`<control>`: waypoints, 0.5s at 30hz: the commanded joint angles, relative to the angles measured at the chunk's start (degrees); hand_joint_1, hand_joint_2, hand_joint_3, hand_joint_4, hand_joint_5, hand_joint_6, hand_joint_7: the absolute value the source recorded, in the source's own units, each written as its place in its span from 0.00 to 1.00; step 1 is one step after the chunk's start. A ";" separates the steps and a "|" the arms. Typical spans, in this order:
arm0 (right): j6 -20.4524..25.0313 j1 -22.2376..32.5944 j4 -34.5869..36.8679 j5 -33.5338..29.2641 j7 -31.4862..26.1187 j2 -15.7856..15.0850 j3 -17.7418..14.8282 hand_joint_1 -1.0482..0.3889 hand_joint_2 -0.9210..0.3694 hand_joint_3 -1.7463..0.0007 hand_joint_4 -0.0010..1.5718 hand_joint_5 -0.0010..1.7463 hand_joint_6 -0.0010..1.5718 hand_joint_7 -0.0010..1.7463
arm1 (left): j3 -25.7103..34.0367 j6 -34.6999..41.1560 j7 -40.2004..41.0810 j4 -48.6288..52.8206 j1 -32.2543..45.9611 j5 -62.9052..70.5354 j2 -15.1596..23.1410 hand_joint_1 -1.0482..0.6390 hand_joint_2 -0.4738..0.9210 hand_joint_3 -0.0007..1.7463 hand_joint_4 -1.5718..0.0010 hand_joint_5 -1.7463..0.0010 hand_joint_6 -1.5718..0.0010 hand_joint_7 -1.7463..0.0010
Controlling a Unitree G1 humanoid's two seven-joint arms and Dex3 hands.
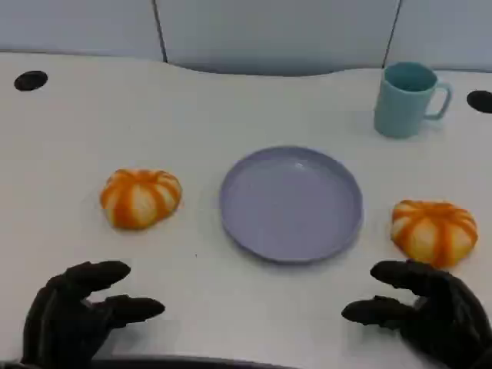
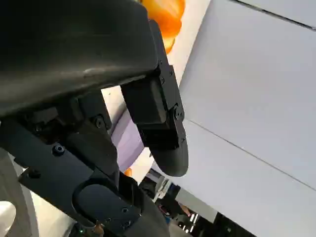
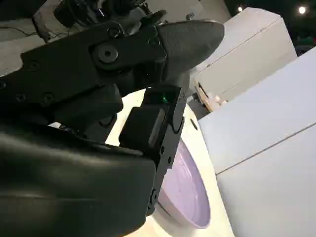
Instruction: Grasp the bread from the table and place it into the plate.
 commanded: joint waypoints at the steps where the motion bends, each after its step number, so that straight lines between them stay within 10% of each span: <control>1: -0.34 -0.01 0.16 0.27 0.35 -0.90 -0.33 0.25 0.00 0.90 0.78 0.10 0.78 0.00 | 0.16 -1.02 -0.25 0.32 -0.05 0.40 1.12 0.05 0.76 0.00 0.04 1.00 0.14 1.00; 15: -0.84 0.09 0.07 -0.28 -0.15 -0.98 -0.05 0.24 0.00 0.90 0.79 0.10 0.78 0.00 | 0.14 -0.40 -0.21 0.43 -0.09 0.12 1.26 0.05 0.76 0.00 0.03 1.00 0.13 1.00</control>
